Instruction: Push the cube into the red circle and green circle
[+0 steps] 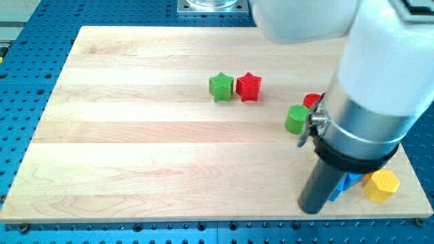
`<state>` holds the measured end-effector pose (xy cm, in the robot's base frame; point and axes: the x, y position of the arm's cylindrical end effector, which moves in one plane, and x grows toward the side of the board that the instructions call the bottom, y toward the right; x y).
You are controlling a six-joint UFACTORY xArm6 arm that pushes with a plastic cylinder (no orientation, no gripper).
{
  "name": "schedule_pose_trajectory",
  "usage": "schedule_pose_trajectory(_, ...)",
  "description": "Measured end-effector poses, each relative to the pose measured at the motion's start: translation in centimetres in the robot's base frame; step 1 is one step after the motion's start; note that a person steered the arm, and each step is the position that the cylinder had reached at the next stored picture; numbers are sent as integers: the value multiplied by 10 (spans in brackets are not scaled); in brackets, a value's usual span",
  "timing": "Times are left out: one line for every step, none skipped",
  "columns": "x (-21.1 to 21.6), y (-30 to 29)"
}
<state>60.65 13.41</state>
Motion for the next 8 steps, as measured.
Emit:
schedule_pose_trajectory(-33, 0)
schedule_pose_trajectory(-53, 0)
schedule_pose_trajectory(-58, -10)
schedule_pose_trajectory(-40, -18)
schedule_pose_trajectory(-18, -9)
schedule_pose_trajectory(-18, 18)
schedule_pose_trajectory(-8, 14)
schedule_pose_trajectory(-13, 53)
